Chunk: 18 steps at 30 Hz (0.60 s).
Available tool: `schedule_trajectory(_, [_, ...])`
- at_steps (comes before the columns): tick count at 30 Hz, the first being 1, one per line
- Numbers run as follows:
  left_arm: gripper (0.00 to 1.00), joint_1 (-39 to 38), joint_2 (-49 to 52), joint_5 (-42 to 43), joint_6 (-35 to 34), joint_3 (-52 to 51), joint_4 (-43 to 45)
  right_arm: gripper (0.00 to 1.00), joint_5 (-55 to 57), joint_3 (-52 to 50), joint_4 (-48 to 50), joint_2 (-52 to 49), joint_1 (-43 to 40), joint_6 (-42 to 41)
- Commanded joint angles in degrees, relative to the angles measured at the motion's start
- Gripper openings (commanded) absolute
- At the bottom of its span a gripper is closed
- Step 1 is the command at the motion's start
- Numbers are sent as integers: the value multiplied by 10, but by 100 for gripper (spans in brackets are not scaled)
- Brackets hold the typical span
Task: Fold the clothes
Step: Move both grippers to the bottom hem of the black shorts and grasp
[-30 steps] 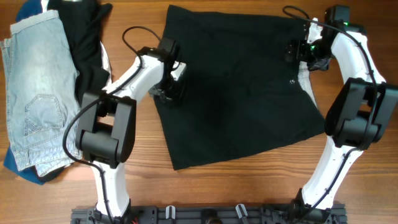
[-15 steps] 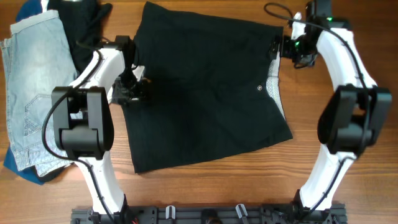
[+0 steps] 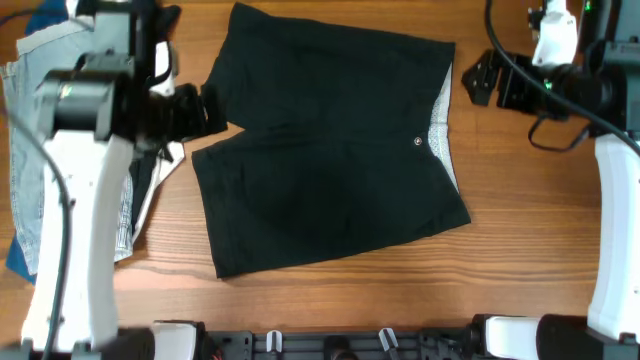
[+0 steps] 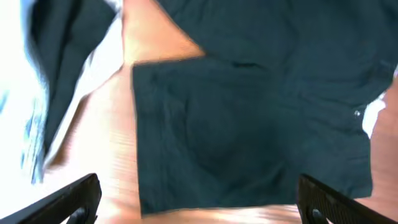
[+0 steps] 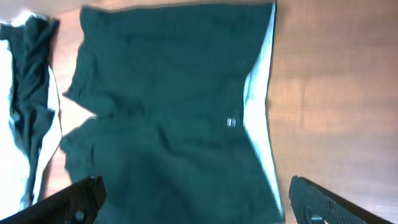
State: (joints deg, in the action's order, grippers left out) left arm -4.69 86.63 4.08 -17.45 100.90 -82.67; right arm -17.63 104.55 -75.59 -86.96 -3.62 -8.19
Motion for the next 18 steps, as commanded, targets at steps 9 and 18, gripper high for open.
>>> schedule_trajectory(9, [92, -171, -74, -142, -519, -333, 73, 100, 183, -137, 11, 6, 96, -222])
schedule_trajectory(18, [88, -196, -73, -86, -570, -552, 266, 100, 170, -237, 49, 6, 108, -242])
